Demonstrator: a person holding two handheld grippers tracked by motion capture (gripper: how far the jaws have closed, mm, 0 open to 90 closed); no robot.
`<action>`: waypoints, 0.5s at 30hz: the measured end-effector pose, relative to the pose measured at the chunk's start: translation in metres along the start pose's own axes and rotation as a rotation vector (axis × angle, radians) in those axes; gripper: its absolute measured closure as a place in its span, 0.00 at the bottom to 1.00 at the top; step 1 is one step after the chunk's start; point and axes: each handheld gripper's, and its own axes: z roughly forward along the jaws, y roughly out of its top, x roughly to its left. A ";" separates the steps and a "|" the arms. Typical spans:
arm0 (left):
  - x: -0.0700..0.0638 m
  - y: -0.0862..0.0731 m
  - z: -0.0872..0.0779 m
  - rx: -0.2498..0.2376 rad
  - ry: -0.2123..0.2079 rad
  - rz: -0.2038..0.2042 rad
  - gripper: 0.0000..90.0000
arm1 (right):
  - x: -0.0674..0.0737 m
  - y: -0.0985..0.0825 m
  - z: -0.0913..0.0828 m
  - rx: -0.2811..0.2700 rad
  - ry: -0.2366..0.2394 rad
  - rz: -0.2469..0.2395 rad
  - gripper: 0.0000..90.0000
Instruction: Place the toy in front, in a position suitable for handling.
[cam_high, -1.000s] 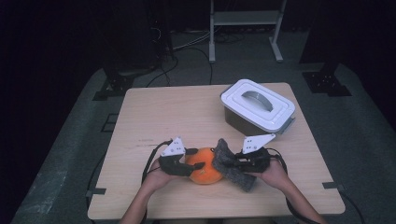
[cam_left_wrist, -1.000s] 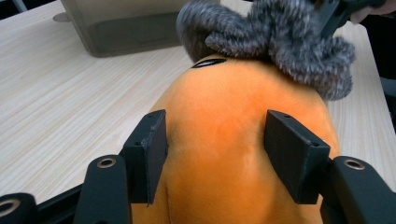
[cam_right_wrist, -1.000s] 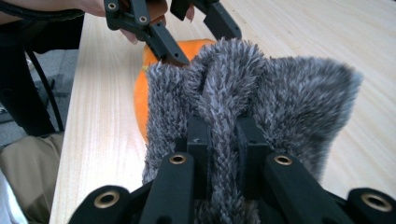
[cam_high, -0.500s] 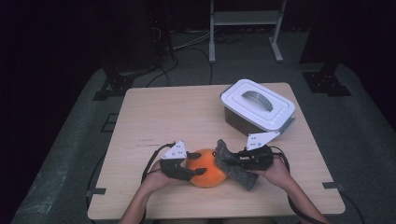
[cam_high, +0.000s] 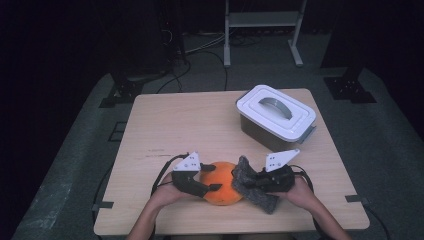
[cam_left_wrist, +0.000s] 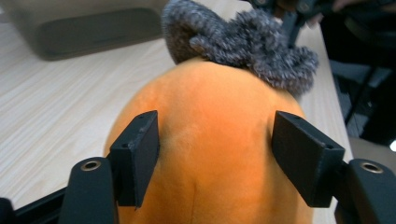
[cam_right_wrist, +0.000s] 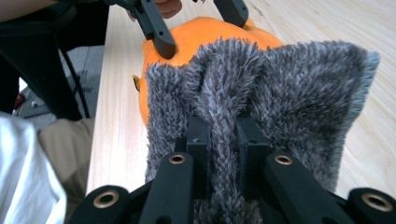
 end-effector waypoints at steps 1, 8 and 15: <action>-0.001 0.000 0.000 0.007 -0.006 0.008 0.37 | 0.000 0.001 -0.004 -0.006 -0.004 0.005 0.87; -0.001 0.000 -0.005 0.027 -0.048 0.020 0.37 | -0.007 0.017 0.000 -0.020 -0.036 0.008 0.86; 0.002 0.006 -0.011 -0.045 0.006 -0.007 0.36 | 0.001 0.011 0.004 -0.016 -0.005 -0.002 0.86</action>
